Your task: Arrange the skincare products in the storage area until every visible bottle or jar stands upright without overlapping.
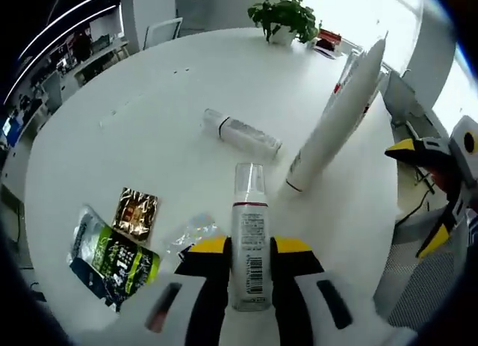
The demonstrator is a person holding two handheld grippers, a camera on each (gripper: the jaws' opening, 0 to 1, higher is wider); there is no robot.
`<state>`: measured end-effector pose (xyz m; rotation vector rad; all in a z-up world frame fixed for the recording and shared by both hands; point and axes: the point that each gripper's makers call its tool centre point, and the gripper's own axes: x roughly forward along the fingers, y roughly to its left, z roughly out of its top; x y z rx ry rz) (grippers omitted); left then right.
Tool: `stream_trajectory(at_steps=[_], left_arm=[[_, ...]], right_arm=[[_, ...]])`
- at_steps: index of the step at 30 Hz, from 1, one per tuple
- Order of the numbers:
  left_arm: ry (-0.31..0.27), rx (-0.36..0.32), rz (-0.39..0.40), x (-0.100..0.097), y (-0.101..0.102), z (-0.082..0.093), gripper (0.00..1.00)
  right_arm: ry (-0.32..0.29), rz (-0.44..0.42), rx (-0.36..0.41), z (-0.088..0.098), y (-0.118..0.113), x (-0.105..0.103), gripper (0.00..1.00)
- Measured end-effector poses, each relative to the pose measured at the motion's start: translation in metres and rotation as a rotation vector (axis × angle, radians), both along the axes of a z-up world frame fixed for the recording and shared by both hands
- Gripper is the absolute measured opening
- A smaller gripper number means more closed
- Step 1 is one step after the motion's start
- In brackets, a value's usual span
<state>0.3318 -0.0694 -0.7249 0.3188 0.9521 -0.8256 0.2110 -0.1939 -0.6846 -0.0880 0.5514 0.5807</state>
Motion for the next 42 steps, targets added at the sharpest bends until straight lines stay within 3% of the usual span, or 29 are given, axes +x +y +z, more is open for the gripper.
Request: stream_trajectory(at_steps=[6, 10, 16, 20, 27, 28, 30, 34, 36, 39, 42], left_arm=[[0.002, -0.051, 0.039, -0.010, 0.012, 0.010, 0.23], [0.009, -0.153, 0.078, -0.026, 0.011, 0.027, 0.23], [0.014, -0.221, 0.115, -0.036, 0.023, 0.036, 0.23], [0.018, -0.272, 0.148, -0.055, 0.026, 0.050, 0.23], [0.029, -0.400, 0.186, -0.061, 0.040, 0.064, 0.23], [0.048, -0.468, 0.214, -0.069, 0.038, 0.070, 0.23], [0.044, -0.522, 0.220, -0.070, 0.042, 0.076, 0.23], [0.041, -0.567, 0.214, -0.088, 0.044, 0.086, 0.23], [0.042, -0.629, 0.200, -0.091, 0.043, 0.094, 0.23], [0.052, -0.722, 0.206, -0.104, 0.039, 0.106, 0.23], [0.048, -0.792, 0.208, -0.111, 0.039, 0.118, 0.23]], right_arm=[[-0.002, -0.017, 0.045, 0.003, 0.000, 0.001, 0.83], [0.000, 0.004, 0.048, 0.004, 0.005, -0.002, 0.83], [0.006, 0.043, 0.051, 0.006, 0.013, -0.005, 0.84], [0.008, 0.060, 0.068, 0.009, 0.018, -0.006, 0.85], [0.020, 0.102, 0.119, 0.018, 0.031, -0.006, 0.85], [0.021, 0.106, 0.145, 0.021, 0.034, -0.005, 0.84], [0.009, 0.120, 0.216, 0.033, 0.046, -0.002, 0.85], [0.011, 0.158, 0.297, 0.048, 0.066, 0.004, 0.83], [0.013, 0.175, 0.342, 0.054, 0.074, 0.005, 0.80], [0.043, 0.218, 0.511, 0.074, 0.097, -0.001, 0.74], [0.035, 0.247, 0.605, 0.090, 0.106, -0.001, 0.73]])
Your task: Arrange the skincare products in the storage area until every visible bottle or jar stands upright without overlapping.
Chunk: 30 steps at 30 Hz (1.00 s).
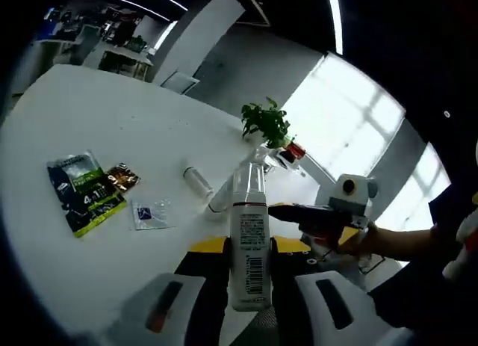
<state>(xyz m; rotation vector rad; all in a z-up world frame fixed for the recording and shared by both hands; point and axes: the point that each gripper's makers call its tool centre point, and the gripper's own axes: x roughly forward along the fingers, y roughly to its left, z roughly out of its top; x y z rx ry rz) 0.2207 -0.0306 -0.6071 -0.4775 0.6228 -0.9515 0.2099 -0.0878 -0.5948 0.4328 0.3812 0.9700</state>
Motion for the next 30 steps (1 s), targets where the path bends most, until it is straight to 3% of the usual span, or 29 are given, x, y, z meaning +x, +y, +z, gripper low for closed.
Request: stream_trajectory(at_steps=[9, 15, 19, 25, 30], left_arm=[[-0.055, -0.202, -0.127, -0.037, -0.015, 0.042, 0.23], [-0.070, -0.258, -0.168, -0.053, -0.026, 0.057, 0.23], [-0.069, -0.291, -0.189, -0.060, -0.031, 0.063, 0.23], [-0.052, -0.318, -0.211, -0.066, -0.037, 0.064, 0.23], [-0.046, -0.323, -0.228, -0.069, -0.039, 0.065, 0.23]], right_arm=[[0.020, 0.096, 0.136, 0.029, 0.021, -0.011, 0.59], [0.020, 0.146, 0.271, 0.058, 0.034, -0.020, 0.50], [0.050, 0.180, 0.320, 0.065, 0.039, -0.027, 0.42], [0.026, 0.197, 0.352, 0.072, 0.038, -0.031, 0.23], [0.016, 0.210, 0.350, 0.072, 0.038, -0.034, 0.23]])
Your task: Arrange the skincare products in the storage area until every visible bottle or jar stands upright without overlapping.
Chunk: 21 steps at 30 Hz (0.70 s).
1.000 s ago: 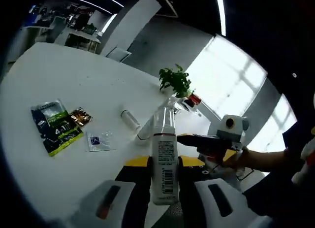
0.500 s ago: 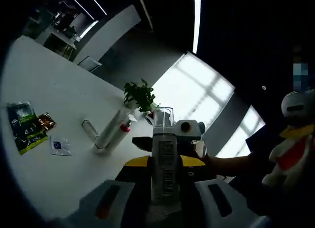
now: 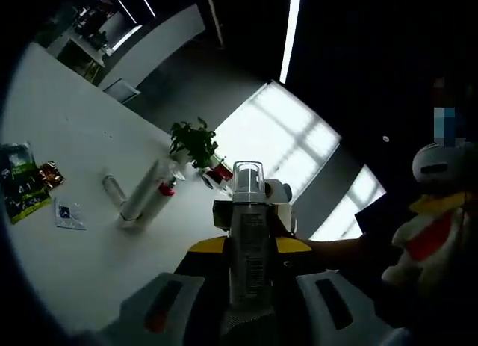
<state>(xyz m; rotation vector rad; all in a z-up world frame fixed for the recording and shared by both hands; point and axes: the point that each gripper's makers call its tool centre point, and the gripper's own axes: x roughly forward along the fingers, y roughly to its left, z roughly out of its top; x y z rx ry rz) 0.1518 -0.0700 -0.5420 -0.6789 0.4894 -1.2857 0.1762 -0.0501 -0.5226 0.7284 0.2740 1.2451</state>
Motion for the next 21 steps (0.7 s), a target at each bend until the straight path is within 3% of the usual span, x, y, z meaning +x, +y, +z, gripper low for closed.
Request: stream_trajectory(at_steps=[3, 8, 12, 15, 18, 21], left_arm=[[-0.004, 0.006, -0.020, -0.002, -0.003, 0.000, 0.23], [0.001, 0.009, -0.002, 0.006, -0.004, 0.000, 0.20], [-0.026, 0.074, 0.051, 0.020, -0.003, -0.007, 0.21], [-0.081, 0.182, 0.045, 0.022, -0.010, -0.014, 0.21], [-0.105, 0.238, 0.068, 0.026, -0.014, -0.016, 0.22], [-0.133, 0.292, 0.134, 0.035, -0.014, -0.018, 0.23]], right_arm=[[-0.011, 0.010, 0.002, 0.001, -0.002, -0.003, 0.23], [0.069, -0.057, -0.043, -0.004, -0.008, 0.009, 0.22], [0.073, -0.126, -0.125, -0.010, -0.011, 0.017, 0.22], [0.072, -0.157, -0.171, -0.012, -0.011, 0.023, 0.22], [0.070, -0.173, -0.218, -0.015, -0.013, 0.027, 0.22], [0.094, -0.214, -0.243, -0.015, -0.016, 0.032, 0.22]])
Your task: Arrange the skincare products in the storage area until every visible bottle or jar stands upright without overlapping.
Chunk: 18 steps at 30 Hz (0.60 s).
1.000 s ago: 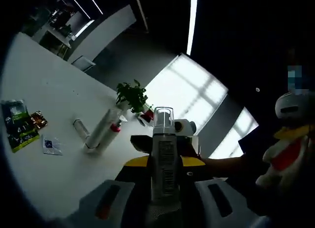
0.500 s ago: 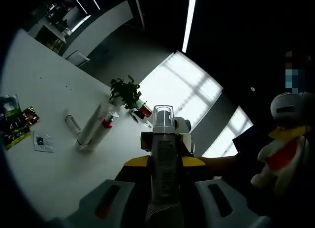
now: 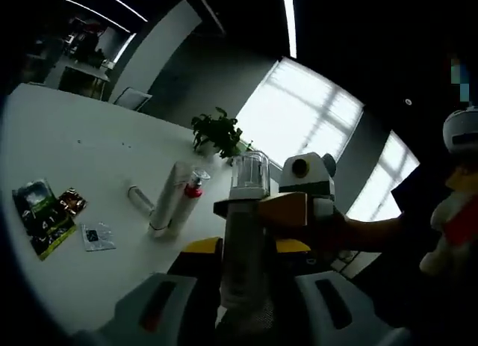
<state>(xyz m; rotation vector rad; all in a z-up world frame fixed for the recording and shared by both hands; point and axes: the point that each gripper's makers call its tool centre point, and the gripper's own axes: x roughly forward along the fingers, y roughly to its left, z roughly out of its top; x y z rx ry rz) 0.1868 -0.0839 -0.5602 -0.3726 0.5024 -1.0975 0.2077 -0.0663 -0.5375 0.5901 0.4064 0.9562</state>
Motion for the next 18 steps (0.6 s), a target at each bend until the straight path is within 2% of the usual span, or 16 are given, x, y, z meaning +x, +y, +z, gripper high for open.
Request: stream_trajectory(at_steps=[1, 4, 8, 10, 12, 13, 15, 18], left_arm=[[-0.031, 0.049, 0.036, 0.004, 0.000, -0.002, 0.24], [-0.090, 0.177, 0.105, 0.012, 0.000, -0.011, 0.24], [-0.153, 0.305, 0.231, 0.021, 0.002, -0.013, 0.23], [-0.201, 0.398, 0.296, 0.026, 0.006, -0.014, 0.23], [-0.296, 0.525, 0.334, 0.031, 0.007, -0.012, 0.23], [-0.313, 0.581, 0.359, 0.033, 0.007, -0.014, 0.23], [-0.317, 0.611, 0.362, 0.033, 0.003, -0.019, 0.20], [-0.300, 0.600, 0.365, 0.035, 0.003, -0.023, 0.20]], right_arm=[[0.012, -0.038, -0.033, -0.004, -0.003, 0.004, 0.22], [0.001, -0.070, -0.117, -0.014, -0.006, 0.010, 0.22], [0.018, -0.130, -0.136, -0.016, -0.008, 0.021, 0.22], [0.020, -0.217, -0.197, -0.021, -0.017, 0.031, 0.22], [-0.002, -0.248, -0.219, -0.021, -0.016, 0.033, 0.22], [-0.007, -0.251, -0.219, -0.020, -0.016, 0.032, 0.22], [-0.017, -0.275, -0.233, -0.020, -0.016, 0.031, 0.22], [-0.051, -0.276, -0.284, -0.020, -0.023, 0.031, 0.22]])
